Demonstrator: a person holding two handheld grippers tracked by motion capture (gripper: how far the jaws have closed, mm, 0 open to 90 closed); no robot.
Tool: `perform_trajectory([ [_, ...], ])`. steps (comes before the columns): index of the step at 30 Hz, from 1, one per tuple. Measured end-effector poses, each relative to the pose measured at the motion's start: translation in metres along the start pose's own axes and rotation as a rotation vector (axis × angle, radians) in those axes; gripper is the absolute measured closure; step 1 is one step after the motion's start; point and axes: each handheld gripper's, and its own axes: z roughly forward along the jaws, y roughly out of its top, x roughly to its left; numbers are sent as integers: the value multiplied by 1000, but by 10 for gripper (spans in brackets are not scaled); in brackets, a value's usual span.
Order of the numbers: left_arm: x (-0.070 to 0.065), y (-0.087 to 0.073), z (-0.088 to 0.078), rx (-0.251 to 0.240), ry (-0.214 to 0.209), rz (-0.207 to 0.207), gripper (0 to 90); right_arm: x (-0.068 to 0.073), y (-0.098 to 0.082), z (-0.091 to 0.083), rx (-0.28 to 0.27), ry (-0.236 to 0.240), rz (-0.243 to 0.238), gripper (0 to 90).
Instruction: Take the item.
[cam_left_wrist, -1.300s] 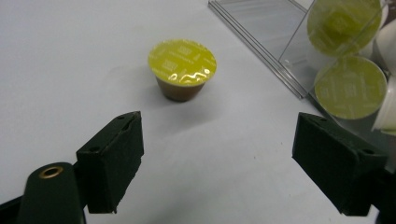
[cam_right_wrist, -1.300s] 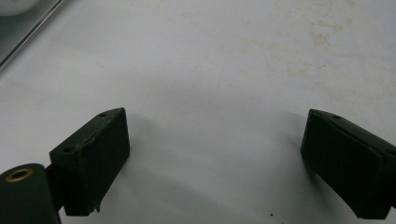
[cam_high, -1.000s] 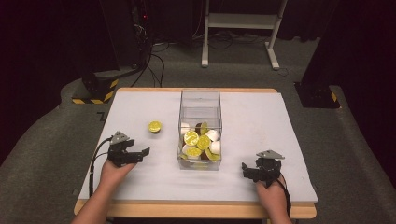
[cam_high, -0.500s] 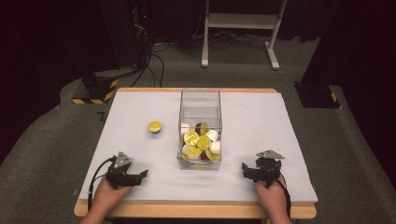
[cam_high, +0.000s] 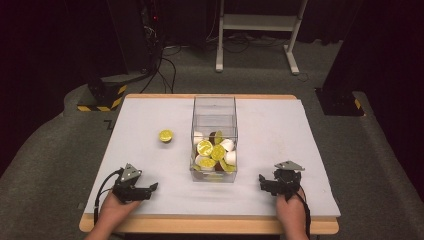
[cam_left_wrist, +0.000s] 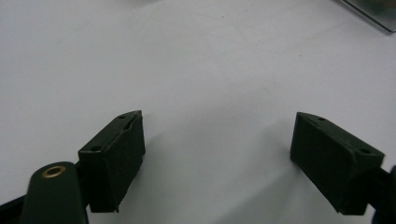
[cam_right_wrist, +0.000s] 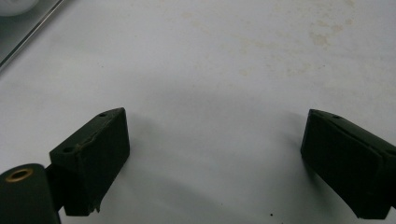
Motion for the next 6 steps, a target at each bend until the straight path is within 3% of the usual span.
perform_trajectory([
  [6, 1, 0, 0, 11, -6, 7, 179, 0, 0, 0, 0, 1, -1, 77],
])
